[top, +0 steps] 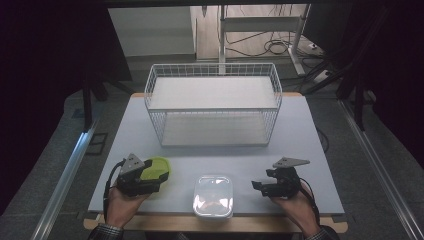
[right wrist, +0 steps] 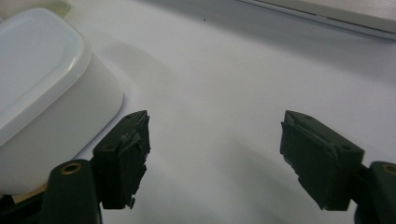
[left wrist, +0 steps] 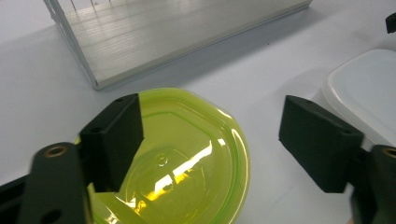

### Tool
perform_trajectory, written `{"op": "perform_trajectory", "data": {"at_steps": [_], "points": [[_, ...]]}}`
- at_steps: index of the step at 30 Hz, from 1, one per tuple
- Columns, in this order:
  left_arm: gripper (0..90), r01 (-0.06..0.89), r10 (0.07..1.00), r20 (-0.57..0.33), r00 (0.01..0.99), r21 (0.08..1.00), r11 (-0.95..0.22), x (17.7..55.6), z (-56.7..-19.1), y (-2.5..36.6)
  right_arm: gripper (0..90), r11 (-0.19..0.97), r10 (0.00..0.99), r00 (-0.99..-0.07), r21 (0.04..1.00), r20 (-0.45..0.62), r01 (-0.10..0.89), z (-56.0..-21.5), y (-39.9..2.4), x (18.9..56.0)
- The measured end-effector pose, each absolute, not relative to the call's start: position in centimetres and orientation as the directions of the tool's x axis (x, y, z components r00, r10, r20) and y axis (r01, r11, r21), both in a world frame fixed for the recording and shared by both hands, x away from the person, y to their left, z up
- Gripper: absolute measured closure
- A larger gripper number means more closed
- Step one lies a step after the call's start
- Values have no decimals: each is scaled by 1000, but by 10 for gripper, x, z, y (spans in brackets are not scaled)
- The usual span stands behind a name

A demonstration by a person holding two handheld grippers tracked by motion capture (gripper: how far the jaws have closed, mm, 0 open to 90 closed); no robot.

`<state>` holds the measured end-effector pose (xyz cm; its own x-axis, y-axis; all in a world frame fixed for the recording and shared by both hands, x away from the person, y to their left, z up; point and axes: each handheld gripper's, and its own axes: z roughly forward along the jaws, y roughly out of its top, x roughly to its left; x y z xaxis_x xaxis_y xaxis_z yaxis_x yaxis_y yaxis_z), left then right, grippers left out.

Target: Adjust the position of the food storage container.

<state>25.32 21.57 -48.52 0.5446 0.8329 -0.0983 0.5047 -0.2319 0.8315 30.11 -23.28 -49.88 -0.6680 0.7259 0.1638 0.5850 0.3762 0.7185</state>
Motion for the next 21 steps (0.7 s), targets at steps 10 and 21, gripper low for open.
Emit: {"op": "perform_trajectory", "data": {"at_steps": [10,21], "points": [[708,481,794,-112,597,842,-243,248,-481,208,309,389,722,-677,725,144,569,-497,-233,299],[900,497,751,-60,658,784,-372,248,-493,186,385,400,712,-690,732,131,552,-497,-233,299]]}}
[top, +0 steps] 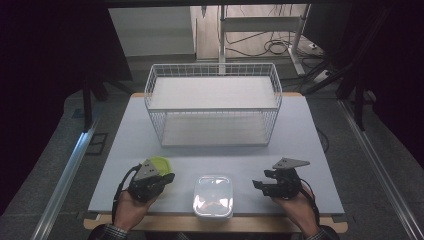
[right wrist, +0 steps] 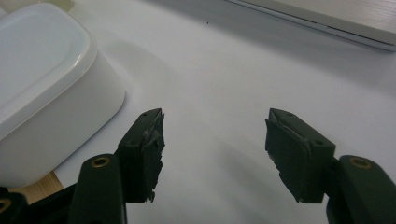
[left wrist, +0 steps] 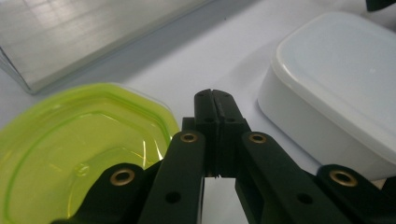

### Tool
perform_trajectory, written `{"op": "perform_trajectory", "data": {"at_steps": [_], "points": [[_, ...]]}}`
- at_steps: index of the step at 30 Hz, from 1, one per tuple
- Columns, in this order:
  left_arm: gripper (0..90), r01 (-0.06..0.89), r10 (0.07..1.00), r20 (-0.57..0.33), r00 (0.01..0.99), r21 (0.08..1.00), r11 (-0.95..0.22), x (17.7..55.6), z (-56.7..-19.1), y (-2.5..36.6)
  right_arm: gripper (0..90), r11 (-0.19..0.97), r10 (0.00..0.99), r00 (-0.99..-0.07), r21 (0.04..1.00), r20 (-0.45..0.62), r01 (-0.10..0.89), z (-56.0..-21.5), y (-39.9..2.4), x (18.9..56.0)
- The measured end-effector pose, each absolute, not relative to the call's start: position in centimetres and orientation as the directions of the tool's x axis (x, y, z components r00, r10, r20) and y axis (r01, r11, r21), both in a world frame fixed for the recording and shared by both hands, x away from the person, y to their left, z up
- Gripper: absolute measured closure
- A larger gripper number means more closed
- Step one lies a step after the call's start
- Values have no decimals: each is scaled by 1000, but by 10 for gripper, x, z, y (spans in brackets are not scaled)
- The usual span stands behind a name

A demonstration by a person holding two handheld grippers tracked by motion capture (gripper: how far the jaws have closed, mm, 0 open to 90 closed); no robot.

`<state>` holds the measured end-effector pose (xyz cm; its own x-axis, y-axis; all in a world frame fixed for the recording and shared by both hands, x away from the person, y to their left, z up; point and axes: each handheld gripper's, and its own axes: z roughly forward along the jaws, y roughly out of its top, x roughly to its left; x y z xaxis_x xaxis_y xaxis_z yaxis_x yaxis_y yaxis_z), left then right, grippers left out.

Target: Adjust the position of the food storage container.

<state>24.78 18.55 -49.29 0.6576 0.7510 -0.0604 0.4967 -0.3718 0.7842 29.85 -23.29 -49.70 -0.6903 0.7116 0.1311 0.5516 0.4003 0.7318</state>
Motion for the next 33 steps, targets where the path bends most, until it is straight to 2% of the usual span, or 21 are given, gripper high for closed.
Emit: {"op": "perform_trajectory", "data": {"at_steps": [13,28,33], "points": [[900,548,771,-94,629,757,-355,252,-501,192,390,407,714,-690,729,122,550,-498,-233,299],[900,585,827,-112,551,758,-287,263,-506,222,390,414,712,-693,728,115,546,-499,-232,299],[900,567,821,-124,557,779,-267,259,-503,222,390,414,712,-693,729,114,545,-499,-231,299]]}}
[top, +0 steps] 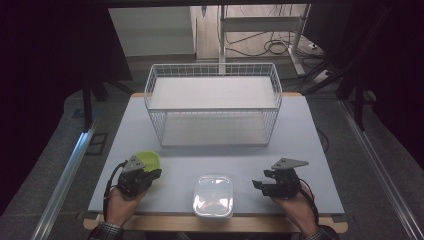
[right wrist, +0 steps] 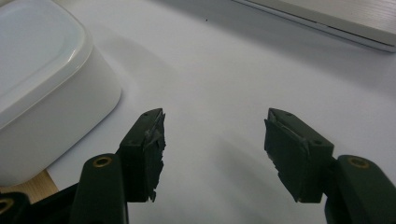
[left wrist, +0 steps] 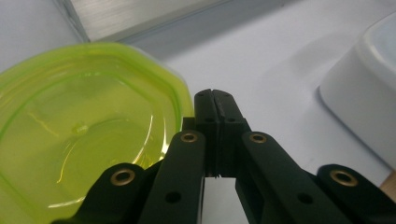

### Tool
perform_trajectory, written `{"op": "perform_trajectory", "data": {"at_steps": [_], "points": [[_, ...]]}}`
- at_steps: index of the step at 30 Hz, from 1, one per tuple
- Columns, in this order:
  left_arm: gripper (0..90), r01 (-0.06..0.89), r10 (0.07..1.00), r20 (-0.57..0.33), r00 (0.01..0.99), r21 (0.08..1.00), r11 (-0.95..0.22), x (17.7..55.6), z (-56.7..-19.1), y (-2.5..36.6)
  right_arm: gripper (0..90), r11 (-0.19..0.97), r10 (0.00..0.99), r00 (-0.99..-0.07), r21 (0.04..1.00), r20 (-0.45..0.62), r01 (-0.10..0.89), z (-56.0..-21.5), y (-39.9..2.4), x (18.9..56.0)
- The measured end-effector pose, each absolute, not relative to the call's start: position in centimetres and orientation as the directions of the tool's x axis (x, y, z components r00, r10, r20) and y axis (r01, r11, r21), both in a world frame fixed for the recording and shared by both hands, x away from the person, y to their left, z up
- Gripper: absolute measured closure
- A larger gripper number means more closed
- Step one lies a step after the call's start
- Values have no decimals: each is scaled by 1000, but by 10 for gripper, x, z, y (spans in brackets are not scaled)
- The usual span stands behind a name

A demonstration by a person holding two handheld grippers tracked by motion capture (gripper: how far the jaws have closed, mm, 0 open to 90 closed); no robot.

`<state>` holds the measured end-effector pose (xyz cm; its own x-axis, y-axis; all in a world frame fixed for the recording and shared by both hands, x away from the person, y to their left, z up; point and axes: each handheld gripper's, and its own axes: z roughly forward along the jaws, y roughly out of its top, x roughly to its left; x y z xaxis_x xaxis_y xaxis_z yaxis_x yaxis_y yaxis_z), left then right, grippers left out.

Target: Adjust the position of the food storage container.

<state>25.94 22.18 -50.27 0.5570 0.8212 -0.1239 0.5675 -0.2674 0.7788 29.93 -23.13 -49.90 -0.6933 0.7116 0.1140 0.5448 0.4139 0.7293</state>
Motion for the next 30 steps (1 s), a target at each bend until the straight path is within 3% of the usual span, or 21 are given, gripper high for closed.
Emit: {"op": "perform_trajectory", "data": {"at_steps": [3,5,7,8,10,11,12,14,16,30], "points": [[900,546,807,-127,577,795,-265,254,-499,215,424,414,709,-696,730,116,543,-498,-232,299],[900,530,781,-131,611,800,-281,249,-498,204,513,423,699,-706,726,119,541,-496,-230,297],[900,528,769,-131,625,797,-293,248,-498,198,543,430,695,-709,723,117,541,-496,-230,296],[900,527,763,-130,633,794,-302,247,-499,195,624,443,683,-721,716,121,540,-495,-227,294],[900,524,746,-126,654,787,-326,245,-501,188,666,449,676,-726,712,124,540,-495,-226,292],[900,522,738,-127,662,785,-334,243,-501,185,753,453,663,-737,714,132,534,-493,-223,289],[900,520,729,-131,671,784,-338,242,-502,182,753,453,663,-737,714,132,534,-493,-223,289],[900,515,705,-135,697,777,-361,236,-505,173,855,467,629,-765,719,138,514,-490,-215,282],[900,517,695,-141,705,774,-367,234,-507,171,896,469,605,-782,726,150,503,-488,-210,276],[900,531,618,-199,761,738,-416,212,-520,147,900,520,511,-841,714,180,469,-484,-187,241]]}}
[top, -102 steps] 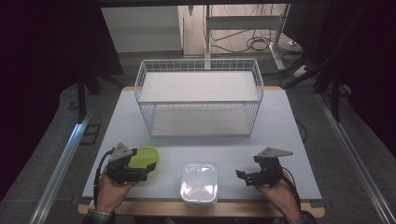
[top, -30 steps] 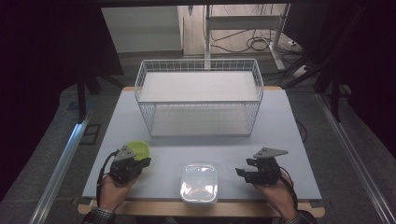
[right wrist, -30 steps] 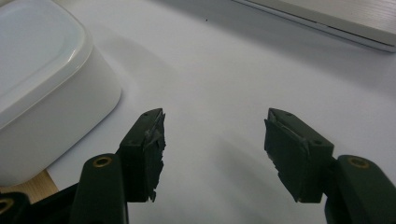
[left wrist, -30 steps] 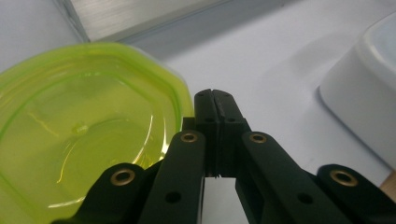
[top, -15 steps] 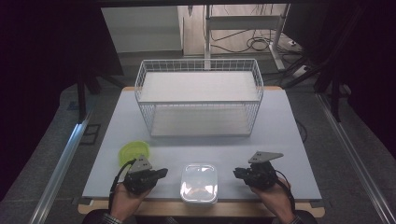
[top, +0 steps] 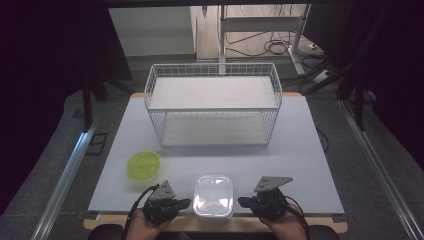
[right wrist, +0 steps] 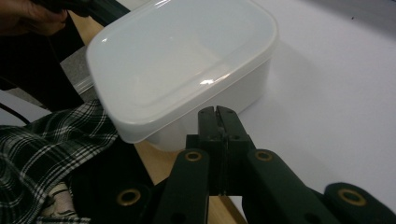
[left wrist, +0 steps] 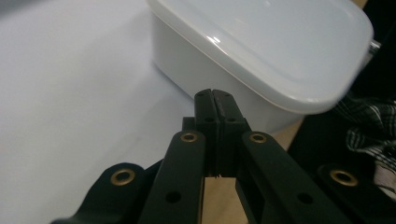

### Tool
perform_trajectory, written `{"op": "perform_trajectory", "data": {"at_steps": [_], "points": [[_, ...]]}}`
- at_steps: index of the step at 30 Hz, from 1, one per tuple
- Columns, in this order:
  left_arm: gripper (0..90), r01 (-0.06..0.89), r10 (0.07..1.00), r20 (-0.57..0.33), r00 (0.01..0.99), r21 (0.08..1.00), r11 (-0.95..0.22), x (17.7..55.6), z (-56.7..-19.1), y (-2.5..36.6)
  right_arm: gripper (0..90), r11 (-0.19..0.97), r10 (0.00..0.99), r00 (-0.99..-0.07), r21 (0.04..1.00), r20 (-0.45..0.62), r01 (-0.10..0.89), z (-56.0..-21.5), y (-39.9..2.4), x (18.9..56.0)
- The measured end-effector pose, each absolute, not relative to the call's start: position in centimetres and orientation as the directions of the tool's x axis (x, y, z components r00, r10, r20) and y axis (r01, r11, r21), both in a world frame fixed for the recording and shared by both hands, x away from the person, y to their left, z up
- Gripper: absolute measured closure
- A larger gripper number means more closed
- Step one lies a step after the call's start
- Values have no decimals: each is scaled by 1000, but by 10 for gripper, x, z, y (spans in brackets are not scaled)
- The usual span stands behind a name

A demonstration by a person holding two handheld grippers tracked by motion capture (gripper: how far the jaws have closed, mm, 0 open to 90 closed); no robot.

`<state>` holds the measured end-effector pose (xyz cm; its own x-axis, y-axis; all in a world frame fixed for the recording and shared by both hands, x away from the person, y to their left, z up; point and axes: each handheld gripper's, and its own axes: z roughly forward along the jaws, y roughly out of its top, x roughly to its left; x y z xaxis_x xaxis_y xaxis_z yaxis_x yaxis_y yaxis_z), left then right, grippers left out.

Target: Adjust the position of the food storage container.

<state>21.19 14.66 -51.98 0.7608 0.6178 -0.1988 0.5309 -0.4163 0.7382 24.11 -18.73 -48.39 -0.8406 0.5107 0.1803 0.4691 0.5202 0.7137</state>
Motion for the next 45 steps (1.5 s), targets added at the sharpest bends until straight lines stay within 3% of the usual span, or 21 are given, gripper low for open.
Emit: {"op": "perform_trajectory", "data": {"at_steps": [21,29,37,45], "points": [[900,533,589,-208,781,713,-455,211,-524,118,898,539,470,-838,661,277,521,-492,-194,206],[900,514,565,-197,801,710,-481,217,-524,109,898,534,496,-824,652,273,538,-493,-189,221],[900,540,668,-155,728,729,-420,251,-517,133,898,503,551,-794,656,258,563,-491,-190,244],[900,545,682,-148,716,730,-413,279,-518,128,898,485,579,-773,652,260,583,-492,-188,265]]}}
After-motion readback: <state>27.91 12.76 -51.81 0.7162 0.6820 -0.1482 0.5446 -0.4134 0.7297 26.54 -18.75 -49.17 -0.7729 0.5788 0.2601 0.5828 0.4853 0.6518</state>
